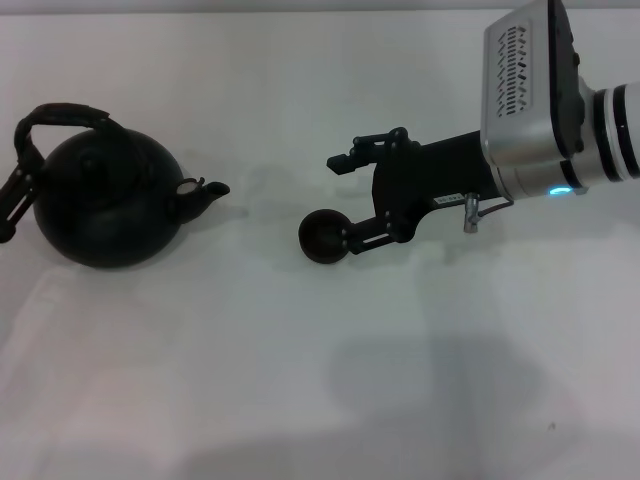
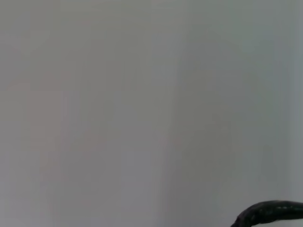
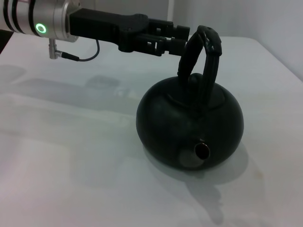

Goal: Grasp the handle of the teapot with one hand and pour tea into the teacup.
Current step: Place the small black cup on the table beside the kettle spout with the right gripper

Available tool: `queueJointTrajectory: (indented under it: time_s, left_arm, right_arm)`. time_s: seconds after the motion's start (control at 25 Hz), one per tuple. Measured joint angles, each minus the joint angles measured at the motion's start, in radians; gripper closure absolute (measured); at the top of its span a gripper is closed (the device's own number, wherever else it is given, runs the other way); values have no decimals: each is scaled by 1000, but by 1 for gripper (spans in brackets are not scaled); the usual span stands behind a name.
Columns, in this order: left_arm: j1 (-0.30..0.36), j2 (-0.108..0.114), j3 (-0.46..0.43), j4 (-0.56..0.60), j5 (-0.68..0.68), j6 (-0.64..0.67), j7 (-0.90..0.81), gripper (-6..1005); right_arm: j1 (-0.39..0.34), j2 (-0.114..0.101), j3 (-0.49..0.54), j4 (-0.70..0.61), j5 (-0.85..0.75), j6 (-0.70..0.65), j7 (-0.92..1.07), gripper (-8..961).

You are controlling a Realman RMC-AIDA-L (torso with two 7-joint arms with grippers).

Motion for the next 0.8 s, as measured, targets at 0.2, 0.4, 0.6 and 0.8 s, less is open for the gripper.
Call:
queueJointTrajectory:
  time_s: [0.2,0.4,0.6,0.8]
  left_arm:
    - [-7,1,1,-3,1,-20,-4,285]
    - [-20,1,1,-12,0,-48,-8,285]
    - [-34,1,2,-16,0,-77,-16,287]
    - [-44,2,3,-16,0,-96,-24,286]
  right_arm:
    - [0,2,-2,0,0,0,-1,103]
    - [-1,2,-5,2,0,-1,-1,103]
    - [-2,4,-7,3,1,-2,-3,104]
    - [-2,4,-7,9,2,-4,-10,104]
